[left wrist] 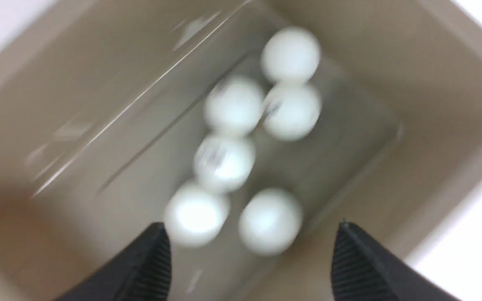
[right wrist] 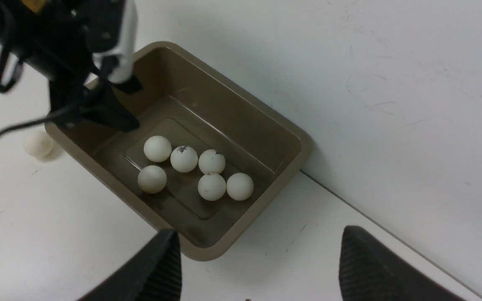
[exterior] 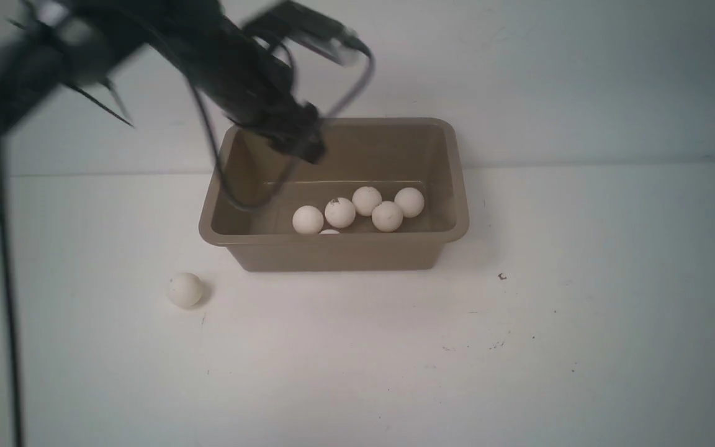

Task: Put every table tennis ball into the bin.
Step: Use the left arm to put the table tennis ball into the box, then use the left arm to clamp the table tennis ball closest to it, then use the left arm to put the table tennis ball into the box, then use the left arm to clamp the table tennis ball closest to it

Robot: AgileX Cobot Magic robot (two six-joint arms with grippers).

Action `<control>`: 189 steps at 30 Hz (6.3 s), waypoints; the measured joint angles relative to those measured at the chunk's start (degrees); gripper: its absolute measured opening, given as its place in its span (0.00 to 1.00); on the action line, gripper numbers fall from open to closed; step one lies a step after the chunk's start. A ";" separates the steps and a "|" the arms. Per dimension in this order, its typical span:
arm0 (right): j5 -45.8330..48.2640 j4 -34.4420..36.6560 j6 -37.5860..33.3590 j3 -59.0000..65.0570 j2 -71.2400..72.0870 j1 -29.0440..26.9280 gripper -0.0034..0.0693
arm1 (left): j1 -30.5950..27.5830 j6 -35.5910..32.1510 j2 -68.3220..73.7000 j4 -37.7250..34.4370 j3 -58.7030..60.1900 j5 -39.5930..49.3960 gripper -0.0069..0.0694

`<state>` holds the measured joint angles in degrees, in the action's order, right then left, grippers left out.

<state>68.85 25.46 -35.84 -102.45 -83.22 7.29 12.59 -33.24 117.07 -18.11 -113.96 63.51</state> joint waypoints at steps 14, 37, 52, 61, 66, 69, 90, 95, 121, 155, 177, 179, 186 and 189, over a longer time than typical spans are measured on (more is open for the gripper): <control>-0.05 0.00 -0.64 0.00 0.00 0.00 0.68 | -22.02 2.06 -12.21 -3.16 18.14 6.86 0.68; 0.42 0.82 -0.66 0.00 0.00 0.00 0.68 | -15.90 -4.56 -8.82 -10.23 41.75 -19.30 0.68; 0.42 1.15 -0.66 0.00 0.00 0.00 0.68 | -15.88 -9.15 -0.87 -16.83 41.75 -24.84 0.68; 0.42 1.15 -0.66 0.00 0.00 0.00 0.68 | -16.07 -7.38 -1.79 -15.16 41.80 -26.22 0.55; 0.42 1.10 -0.66 0.00 0.00 0.00 0.68 | -16.85 -2.45 -9.87 -10.39 41.86 -24.96 0.55; 0.22 1.10 -0.66 0.00 0.00 0.00 0.68 | -13.90 -6.09 -19.18 -13.38 39.80 -27.80 0.55; 0.96 1.16 -1.06 0.00 0.00 0.00 0.68 | -3.28 -10.48 6.81 -18.25 11.33 -12.41 0.77; 1.00 1.16 -1.11 0.00 0.00 0.00 0.68 | -5.17 -10.71 4.54 -17.09 4.82 -4.10 0.73; -0.27 3.27 -2.54 0.00 -0.05 0.00 0.68 | -37.02 -57.39 7.49 -40.05 6.35 6.37 0.65; 3.12 5.56 -2.63 0.00 -2.42 0.00 0.68 | -27.20 -82.67 24.32 -44.71 6.36 4.78 0.75; 3.62 7.74 -2.63 0.00 -2.42 0.00 0.68 | -22.14 -85.55 26.33 -49.44 6.36 -2.38 0.57; 3.62 7.96 -2.63 0.00 -2.42 0.00 0.68 | -22.25 -84.52 26.35 -50.12 6.36 -4.31 0.55; 3.62 8.21 -2.76 0.00 -2.42 0.00 0.68 | -26.97 -74.95 24.48 -46.76 6.36 -1.29 0.55; 3.62 8.21 -3.01 0.00 -2.42 0.00 0.68 | -29.24 -70.93 20.37 -45.67 6.42 2.02 0.55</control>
<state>72.47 33.67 -38.85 -102.45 -85.64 7.29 -16.65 -104.18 137.44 -63.79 -107.54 65.53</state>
